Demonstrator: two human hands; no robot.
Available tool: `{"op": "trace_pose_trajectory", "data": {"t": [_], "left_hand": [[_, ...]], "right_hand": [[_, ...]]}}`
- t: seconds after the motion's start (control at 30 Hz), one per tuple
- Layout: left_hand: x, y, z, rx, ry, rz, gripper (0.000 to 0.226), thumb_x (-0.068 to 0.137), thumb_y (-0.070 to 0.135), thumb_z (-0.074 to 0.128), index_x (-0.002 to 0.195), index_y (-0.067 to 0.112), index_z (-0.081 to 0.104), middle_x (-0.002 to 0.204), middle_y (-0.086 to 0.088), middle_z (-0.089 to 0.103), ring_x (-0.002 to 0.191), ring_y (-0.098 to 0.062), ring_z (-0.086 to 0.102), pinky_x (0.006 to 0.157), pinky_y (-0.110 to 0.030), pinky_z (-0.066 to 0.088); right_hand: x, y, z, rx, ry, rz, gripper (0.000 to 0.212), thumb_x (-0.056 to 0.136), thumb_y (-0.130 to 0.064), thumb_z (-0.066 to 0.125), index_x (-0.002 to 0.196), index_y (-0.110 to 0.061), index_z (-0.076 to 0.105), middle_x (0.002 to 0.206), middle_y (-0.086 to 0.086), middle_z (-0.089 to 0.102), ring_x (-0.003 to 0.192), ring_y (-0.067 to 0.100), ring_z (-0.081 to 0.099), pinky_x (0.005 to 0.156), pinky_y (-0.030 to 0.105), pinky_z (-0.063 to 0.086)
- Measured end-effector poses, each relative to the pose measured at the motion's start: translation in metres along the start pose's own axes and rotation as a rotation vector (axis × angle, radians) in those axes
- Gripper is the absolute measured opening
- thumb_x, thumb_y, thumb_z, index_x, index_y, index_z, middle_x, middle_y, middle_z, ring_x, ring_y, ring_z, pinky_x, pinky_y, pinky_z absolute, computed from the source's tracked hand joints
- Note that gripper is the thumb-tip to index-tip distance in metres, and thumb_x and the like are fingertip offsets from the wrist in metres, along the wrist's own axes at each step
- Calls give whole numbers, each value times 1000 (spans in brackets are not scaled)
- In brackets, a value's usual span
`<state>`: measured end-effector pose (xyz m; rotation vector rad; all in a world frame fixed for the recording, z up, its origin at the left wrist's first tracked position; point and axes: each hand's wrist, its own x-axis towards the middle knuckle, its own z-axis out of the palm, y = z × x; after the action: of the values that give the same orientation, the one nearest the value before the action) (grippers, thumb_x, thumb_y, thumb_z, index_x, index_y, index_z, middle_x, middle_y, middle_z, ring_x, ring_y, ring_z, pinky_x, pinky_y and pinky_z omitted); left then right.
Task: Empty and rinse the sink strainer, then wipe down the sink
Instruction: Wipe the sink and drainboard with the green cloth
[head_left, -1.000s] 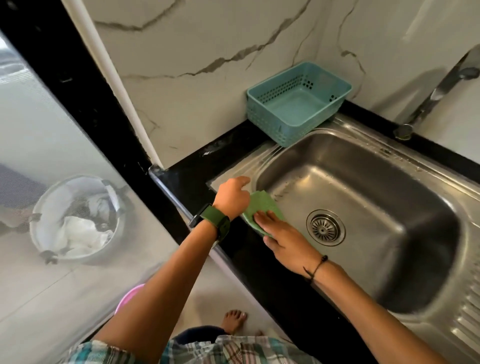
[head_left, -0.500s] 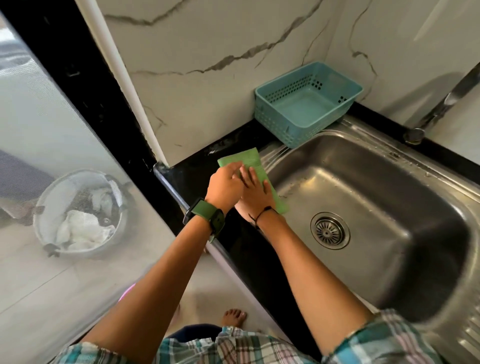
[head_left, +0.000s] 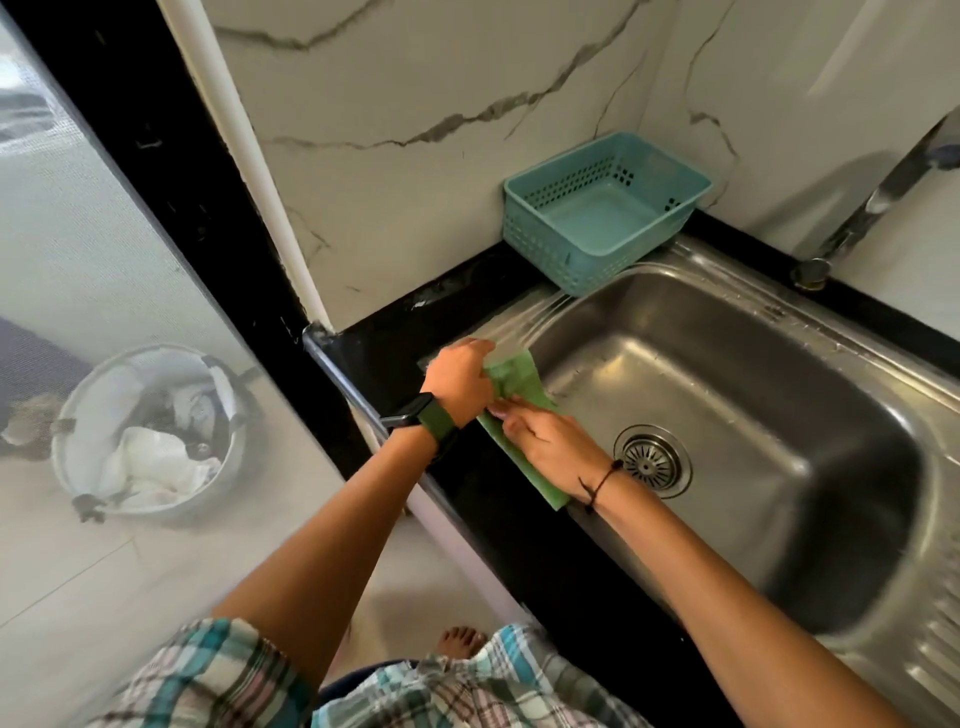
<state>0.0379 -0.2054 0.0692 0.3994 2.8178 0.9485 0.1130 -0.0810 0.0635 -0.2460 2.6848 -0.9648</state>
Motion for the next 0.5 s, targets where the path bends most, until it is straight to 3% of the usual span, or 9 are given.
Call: {"op": "trace_pose_trajectory", "data": {"t": [0.13, 0.33, 0.5], "left_hand": [[2, -6, 15, 5, 48, 49, 56, 77, -8, 40, 132, 1, 42, 140, -17, 43, 130, -31, 40, 107, -33, 31], [2, -4, 25, -249, 186, -10, 44, 94, 16, 39, 137, 5, 35, 148, -15, 32, 141, -24, 21, 114, -28, 15], [-1, -9, 25, -289, 214, -66, 44, 96, 20, 35, 139, 8, 33, 148, -13, 33, 139, -24, 26, 113, -31, 21]], "right_hand": [[22, 1, 18, -189, -28, 41, 49, 99, -22, 28, 147, -20, 17, 157, -2, 13, 145, 14, 5, 118, 44, 13], [64, 10, 21, -176, 56, 179, 56, 98, -37, 29, 147, -29, 2, 157, -10, -2, 144, 10, -7, 117, 51, 5], [95, 8, 20, -64, 235, 346, 58, 99, -37, 22, 146, -24, -8, 157, -4, -12, 145, 16, -11, 114, 55, 7]]}}
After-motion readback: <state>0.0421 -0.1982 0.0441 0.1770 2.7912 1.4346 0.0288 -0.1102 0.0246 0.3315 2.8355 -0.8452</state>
